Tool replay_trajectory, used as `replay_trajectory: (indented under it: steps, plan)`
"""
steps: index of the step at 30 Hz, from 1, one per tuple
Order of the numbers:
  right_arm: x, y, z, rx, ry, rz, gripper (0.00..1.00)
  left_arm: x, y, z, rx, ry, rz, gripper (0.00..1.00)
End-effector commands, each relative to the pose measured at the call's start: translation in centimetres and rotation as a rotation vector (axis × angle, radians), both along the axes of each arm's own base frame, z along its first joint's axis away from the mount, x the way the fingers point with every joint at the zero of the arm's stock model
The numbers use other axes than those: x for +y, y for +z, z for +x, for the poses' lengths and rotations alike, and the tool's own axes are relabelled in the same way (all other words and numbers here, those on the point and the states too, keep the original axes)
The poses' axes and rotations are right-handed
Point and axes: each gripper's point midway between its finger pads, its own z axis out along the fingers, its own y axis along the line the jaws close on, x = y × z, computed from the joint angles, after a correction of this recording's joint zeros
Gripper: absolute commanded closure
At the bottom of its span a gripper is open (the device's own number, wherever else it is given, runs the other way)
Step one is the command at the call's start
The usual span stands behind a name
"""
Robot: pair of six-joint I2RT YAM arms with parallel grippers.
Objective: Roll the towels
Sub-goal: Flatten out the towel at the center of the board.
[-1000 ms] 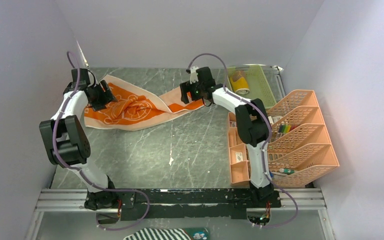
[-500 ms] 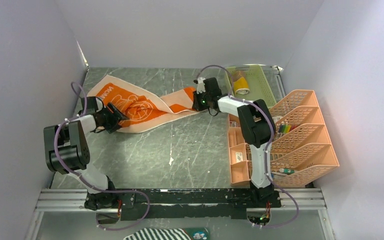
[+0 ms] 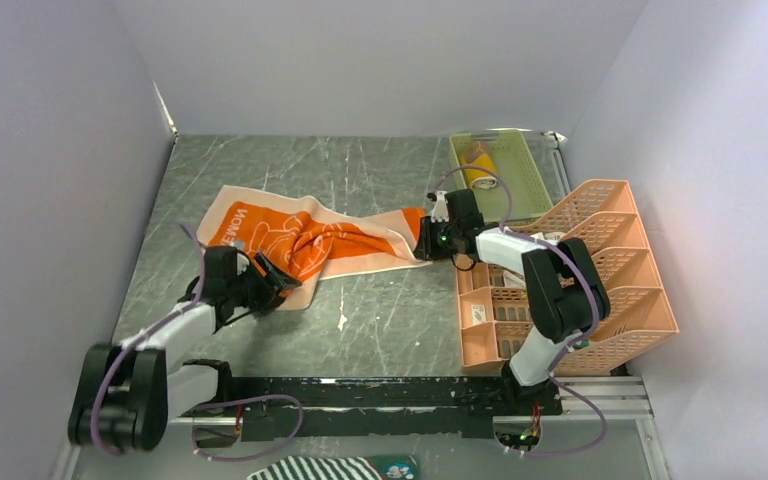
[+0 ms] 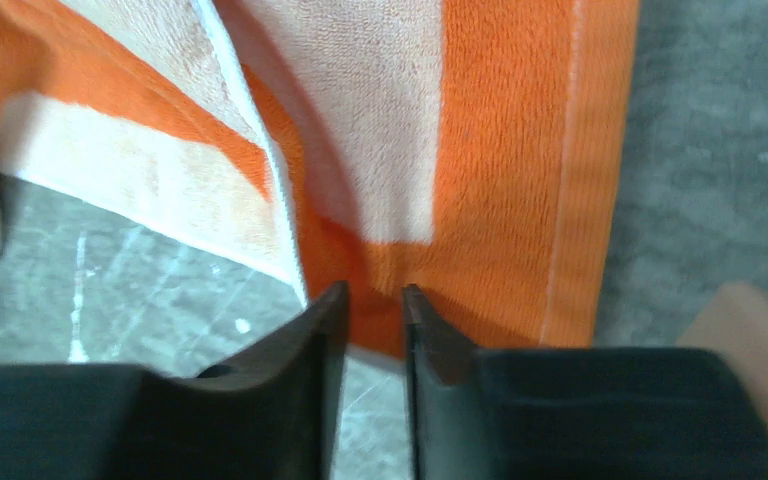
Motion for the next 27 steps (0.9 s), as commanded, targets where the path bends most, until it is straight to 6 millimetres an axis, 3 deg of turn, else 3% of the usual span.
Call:
replay_trajectory:
  steps: [1,4,7,9,12,15,17,19,23,27]
  plan:
    - [-0.2,4.0,-0.5,-0.052,-0.003,0.025,0.67,2.4,-1.7,-5.0,0.210,0.135,0.101,0.25]
    - [0.1,8.4,1.4,-0.168,0.021,0.023,0.49,4.8,3.3,-2.0,0.098,0.176,0.235,0.19]
    - [0.8,12.0,2.6,-0.264,0.077,0.032,0.42,7.1,7.5,1.4,0.046,0.162,0.321,0.17]
    - [1.2,12.8,2.5,-0.301,0.121,0.034,0.40,9.7,8.7,3.8,0.036,0.167,0.369,0.20]
    - [0.5,11.8,2.3,-0.296,0.125,-0.028,0.38,14.3,10.7,7.7,-0.030,0.180,0.433,0.20]
    - [0.2,11.0,1.8,-0.280,0.126,-0.049,0.38,19.1,10.9,10.5,0.020,0.222,0.612,0.19]
    - [0.5,11.3,1.3,-0.282,0.126,-0.026,0.38,21.2,10.7,12.5,0.044,0.224,0.678,0.18]
    - [1.5,11.9,0.8,-0.294,0.142,0.017,0.37,21.8,10.6,15.3,0.000,0.160,0.701,0.18]
    - [2.2,10.4,-0.5,-0.258,0.170,0.029,0.37,22.5,9.9,20.8,-0.099,0.092,0.719,0.18]
    - [1.9,9.9,-0.7,-0.250,0.170,0.008,0.37,23.8,7.4,25.3,-0.103,0.057,0.749,0.20]
